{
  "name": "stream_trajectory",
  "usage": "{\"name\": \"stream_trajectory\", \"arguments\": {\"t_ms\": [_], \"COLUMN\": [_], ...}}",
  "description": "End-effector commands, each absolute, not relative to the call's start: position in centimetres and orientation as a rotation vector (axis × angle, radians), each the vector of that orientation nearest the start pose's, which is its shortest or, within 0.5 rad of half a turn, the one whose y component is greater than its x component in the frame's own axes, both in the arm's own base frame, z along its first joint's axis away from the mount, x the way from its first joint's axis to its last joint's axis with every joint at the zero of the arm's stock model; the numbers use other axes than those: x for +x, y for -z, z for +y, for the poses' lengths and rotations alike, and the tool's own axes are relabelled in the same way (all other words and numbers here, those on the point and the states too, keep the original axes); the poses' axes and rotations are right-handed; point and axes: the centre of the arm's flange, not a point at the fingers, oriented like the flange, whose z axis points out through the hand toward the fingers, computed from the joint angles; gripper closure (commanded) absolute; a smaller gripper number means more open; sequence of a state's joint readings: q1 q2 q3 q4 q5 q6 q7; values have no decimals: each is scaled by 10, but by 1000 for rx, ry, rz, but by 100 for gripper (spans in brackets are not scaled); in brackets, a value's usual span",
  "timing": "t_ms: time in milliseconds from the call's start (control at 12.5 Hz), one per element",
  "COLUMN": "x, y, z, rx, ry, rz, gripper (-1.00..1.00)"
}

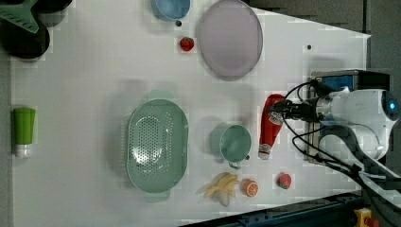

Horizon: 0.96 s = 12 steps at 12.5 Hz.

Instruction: Pick ketchup from strainer and place it on the table

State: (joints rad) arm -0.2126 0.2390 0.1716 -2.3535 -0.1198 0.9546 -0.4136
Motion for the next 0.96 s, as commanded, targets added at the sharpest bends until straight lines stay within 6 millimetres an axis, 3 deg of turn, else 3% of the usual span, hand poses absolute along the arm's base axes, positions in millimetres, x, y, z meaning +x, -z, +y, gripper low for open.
{"name": "stream_trajectory", "arguments": {"t_ms": [80,240,400,560,720,960], "x": [507,510,516,532,552,574], "y": [-204,-202,-220,-264,-321,-403], "z": [-23,-24,-25,-25,-25,-26], "rx": [-3122,-3118,-3120,-3117,-3103,-3086], "ry": [-26,1,52,189,311,302], "rz": [454,455,457,458,515,711], "gripper": [-46,-89,-100,-100,-100,-100]}}
